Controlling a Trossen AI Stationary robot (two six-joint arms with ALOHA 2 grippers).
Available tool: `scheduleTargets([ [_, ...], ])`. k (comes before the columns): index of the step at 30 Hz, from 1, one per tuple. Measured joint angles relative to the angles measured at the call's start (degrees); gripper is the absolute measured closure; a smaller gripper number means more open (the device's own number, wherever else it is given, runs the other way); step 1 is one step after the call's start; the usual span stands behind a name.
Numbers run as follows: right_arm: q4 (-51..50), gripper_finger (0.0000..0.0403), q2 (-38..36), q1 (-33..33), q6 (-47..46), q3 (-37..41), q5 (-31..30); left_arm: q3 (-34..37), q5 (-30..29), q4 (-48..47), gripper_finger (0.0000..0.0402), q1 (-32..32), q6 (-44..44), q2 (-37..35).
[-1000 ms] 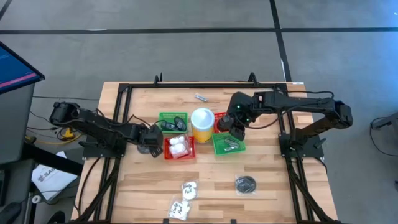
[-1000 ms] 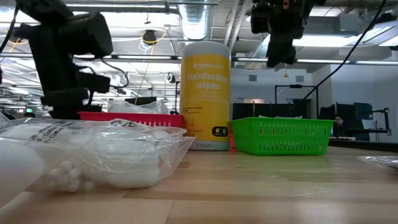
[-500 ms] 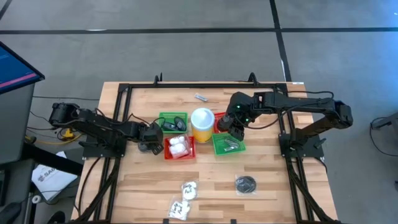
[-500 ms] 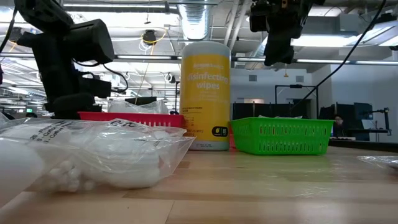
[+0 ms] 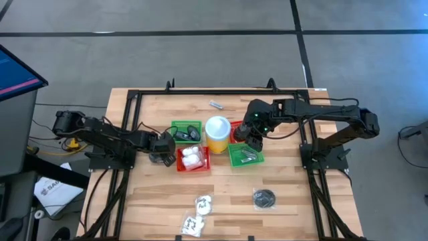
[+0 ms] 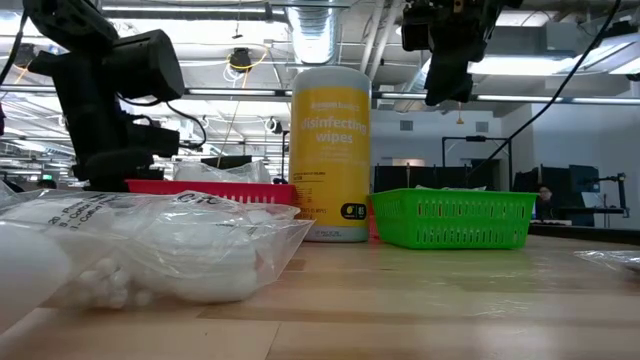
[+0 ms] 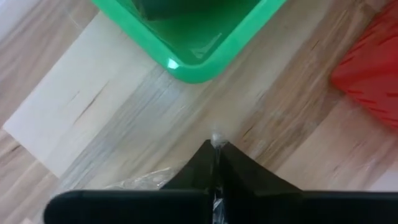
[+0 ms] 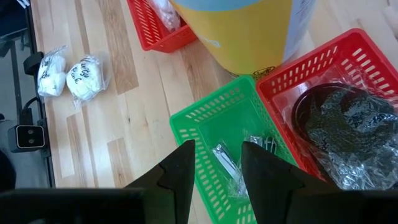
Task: Pick & Place Travel size toiletries
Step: Put the black hair brush into the right red bin
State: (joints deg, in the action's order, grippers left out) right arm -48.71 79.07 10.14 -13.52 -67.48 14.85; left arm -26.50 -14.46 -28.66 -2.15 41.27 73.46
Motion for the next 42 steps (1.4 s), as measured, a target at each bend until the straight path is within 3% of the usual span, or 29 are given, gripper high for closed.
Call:
scheduleTargets([
  [8, 0.12, 0.0281, 0.0, -0.01, 0.21, 0.0, -0.02, 0.19, 2.41, -0.58, 0.04, -1.92, 1.12, -2.09],
  [28, 1.29, 0.0281, 0.0, -0.01, 0.44, 0.0, -0.02, 0.11, 1.08, 0.63, 0.0401, -13.26, 5.74, -21.5],
  [33, 1.33, 0.0281, 0.0, -0.01, 0.44, 0.0, -0.01, 0.09, 0.7, 8.1, 0.0401, -16.21, 3.47, -24.84],
  [42, 1.62, 0.0281, 0.0, -0.01, 0.44, 0.0, 0.0, 0.04, 0.49, 30.26, 0.0402, -18.17, -9.03, -25.47],
])
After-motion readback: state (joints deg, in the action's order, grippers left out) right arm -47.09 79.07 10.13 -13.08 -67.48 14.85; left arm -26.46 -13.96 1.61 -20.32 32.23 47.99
